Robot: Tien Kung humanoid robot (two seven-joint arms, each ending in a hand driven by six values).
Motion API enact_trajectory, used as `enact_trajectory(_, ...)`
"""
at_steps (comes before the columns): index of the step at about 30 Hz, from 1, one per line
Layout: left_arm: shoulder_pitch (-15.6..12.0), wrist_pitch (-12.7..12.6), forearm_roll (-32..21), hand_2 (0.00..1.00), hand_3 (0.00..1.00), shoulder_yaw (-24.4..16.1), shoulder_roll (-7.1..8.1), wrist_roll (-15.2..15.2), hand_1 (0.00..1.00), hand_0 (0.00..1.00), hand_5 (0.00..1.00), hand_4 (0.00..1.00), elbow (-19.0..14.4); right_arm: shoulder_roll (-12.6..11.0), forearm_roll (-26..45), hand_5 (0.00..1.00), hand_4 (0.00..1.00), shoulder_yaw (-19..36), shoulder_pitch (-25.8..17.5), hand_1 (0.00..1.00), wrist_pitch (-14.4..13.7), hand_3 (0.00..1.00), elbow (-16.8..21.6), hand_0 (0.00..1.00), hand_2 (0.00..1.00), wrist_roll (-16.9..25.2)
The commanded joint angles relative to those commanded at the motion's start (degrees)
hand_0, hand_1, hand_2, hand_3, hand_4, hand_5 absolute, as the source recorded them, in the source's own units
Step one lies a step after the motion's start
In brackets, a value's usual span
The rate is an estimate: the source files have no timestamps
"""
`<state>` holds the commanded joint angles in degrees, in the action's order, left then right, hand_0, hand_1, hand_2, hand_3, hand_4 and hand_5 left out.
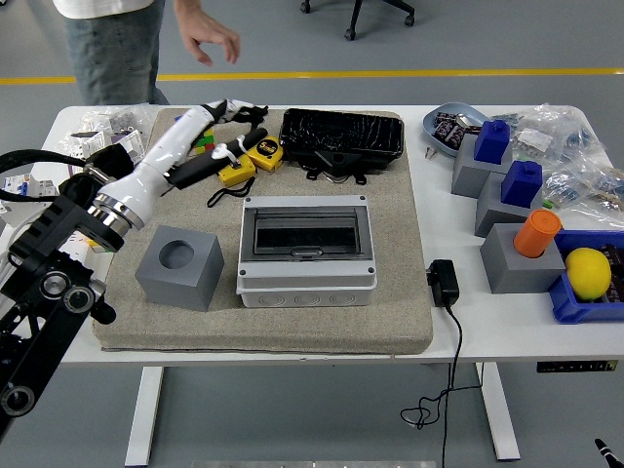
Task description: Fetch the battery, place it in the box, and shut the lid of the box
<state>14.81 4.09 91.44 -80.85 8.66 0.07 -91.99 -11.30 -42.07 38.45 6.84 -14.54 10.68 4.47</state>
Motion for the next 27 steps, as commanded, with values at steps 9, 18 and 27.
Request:
enact_trajectory(9,-5.75,-10.44,-21.44,0.998,0.998,-11.92,-1.59,-1.48,0.998,0.998,0.907,0.998,4.66,0.12,-0.11,0.998,0.998,-0.14,0.05,0.733,-0.13,0.758,-0.17,0.784,0.721,0.09)
enact_trajectory(18,-11.25,-11.54,-13.52,0.998,0.998,-16.11,-4.01,-0.81,0.998,0.998,0.932,0.998,7.38,0.22,-0.09,0.998,0.998,-0.35,-0.22,0.733,-0.22,0.758,-0.17,0.784,0.722,0.16)
enact_trajectory(27,-13.15,-5.90,-23.25,0.896,0.878,-18.40,-4.92,-1.36,0.956,0.978,0.998,0.998,7.24,0.12,-0.24,0.998,0.998,-0.08,-0.14,0.733,-0.15,0.758,-0.04,0.784,0.722,0.16)
